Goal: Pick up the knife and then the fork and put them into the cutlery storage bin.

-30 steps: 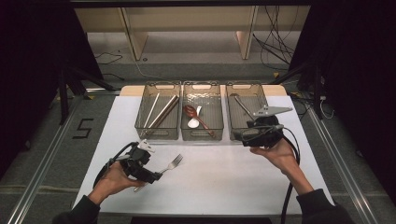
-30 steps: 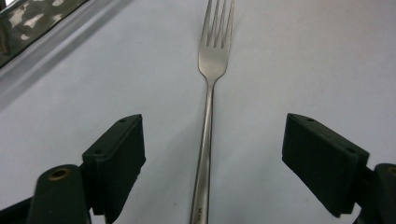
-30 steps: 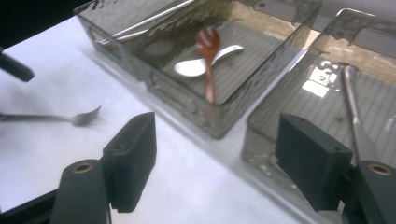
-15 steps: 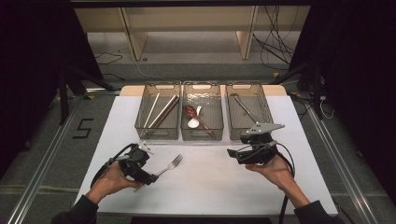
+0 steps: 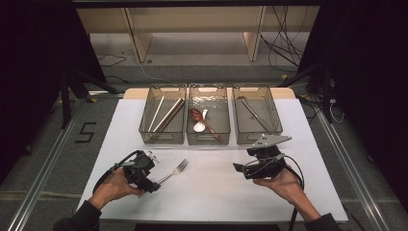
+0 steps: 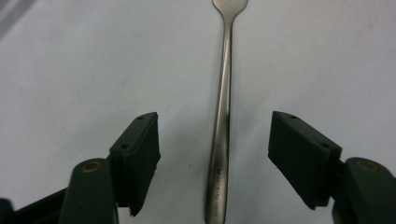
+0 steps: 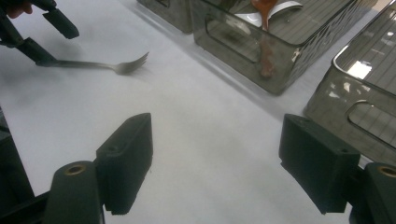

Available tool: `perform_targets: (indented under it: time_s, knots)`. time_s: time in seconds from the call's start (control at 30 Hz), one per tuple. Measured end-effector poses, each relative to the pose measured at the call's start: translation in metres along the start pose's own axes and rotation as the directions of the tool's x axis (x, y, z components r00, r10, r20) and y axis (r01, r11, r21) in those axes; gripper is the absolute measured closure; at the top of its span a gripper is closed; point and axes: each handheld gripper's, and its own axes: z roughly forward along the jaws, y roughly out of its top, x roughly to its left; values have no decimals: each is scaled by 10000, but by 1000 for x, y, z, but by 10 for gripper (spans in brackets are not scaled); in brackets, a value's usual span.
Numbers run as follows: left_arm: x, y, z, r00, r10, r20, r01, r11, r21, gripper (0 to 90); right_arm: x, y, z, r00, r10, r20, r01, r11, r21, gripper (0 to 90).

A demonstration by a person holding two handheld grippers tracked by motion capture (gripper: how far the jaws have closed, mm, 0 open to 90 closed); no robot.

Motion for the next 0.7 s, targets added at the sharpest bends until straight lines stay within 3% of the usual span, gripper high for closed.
perform_targets:
  time_s: [0.2,0.47,0.7]
  knots:
    - [-1,1,7,9997,187,164,-195,9985,520,472,4,-5,-3,10000,-29,-89,30,9999,109,269]
    - [-3,4,11,9979,553,323,-578,9950,809,604,8,-10,-4,9998,-96,-165,99,9997,212,270]
    - [-3,8,14,9969,763,174,-775,9934,850,684,13,-10,-4,9991,-251,-339,260,9994,236,270]
